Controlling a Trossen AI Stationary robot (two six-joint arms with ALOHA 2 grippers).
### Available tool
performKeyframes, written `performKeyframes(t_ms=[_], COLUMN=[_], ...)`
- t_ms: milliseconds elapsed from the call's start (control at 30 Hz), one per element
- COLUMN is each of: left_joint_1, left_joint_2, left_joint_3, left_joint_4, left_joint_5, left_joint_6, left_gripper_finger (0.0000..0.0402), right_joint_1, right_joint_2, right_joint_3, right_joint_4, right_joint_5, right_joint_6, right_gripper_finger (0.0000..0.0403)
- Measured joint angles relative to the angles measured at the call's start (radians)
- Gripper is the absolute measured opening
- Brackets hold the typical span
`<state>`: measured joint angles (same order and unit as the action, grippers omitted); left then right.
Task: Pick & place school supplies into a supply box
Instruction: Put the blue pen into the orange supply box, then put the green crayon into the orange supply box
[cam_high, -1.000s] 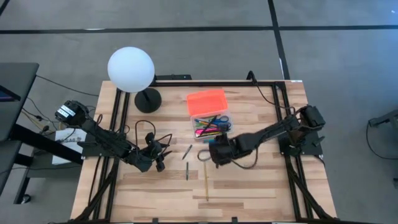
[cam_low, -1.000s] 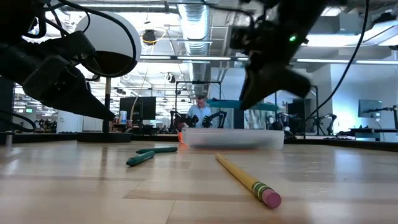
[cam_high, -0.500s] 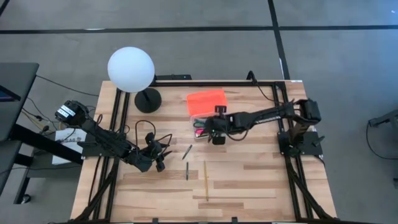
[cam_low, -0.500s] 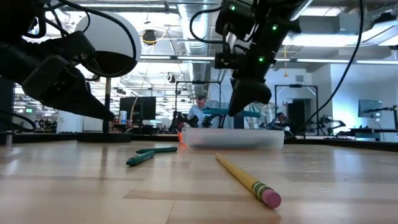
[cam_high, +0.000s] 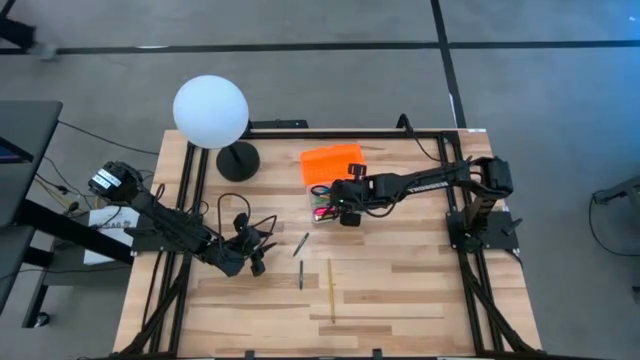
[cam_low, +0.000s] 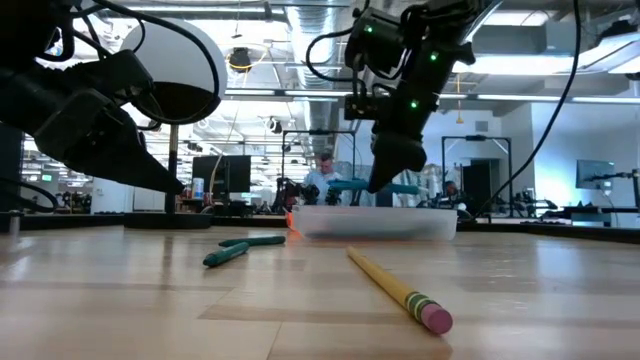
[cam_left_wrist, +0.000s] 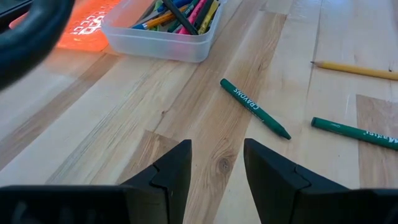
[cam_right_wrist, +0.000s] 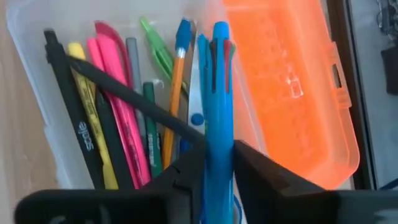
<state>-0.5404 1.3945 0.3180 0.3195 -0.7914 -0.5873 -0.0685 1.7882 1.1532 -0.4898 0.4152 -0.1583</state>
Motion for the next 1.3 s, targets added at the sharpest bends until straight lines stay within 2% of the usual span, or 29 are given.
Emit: performKeyframes(t_ms=[400, 767, 1000, 1100, 1300], left_joint_1=[0.000, 0.000, -0.006, -0.002, 0.040], left_joint_2=[0.000, 0.000, 0.041, 0.071, 0.145], left_joint_3=[0.000, 0.000, 0.000, 0.001, 0.066], left_joint_4=[0.000, 0.073, 0.135, 0.189, 0.239], left_joint_5=[0.000, 0.002, 0.013, 0.020, 0.024], left_joint_6=[-0.002, -0.044, -0.040, -0.015, 0.059], left_gripper_finger=[0.0141, 0.0141, 0.0141, 0.0141, 0.0141], right_joint_1=[0.032, 0.184, 0.236, 0.239, 0.255], right_joint_2=[-0.002, -0.055, -0.232, -0.336, -0.536], right_joint_3=[0.001, -0.016, -0.200, -0.316, -0.579], right_joint_4=[-0.007, 0.086, 0.284, 0.357, 0.641], right_joint_5=[0.008, 0.017, -0.074, -0.112, -0.223], right_joint_6=[0.017, -0.063, -0.149, -0.144, -0.130], right_gripper_finger=[0.0154, 0.0156, 0.0140, 0.0134, 0.0127])
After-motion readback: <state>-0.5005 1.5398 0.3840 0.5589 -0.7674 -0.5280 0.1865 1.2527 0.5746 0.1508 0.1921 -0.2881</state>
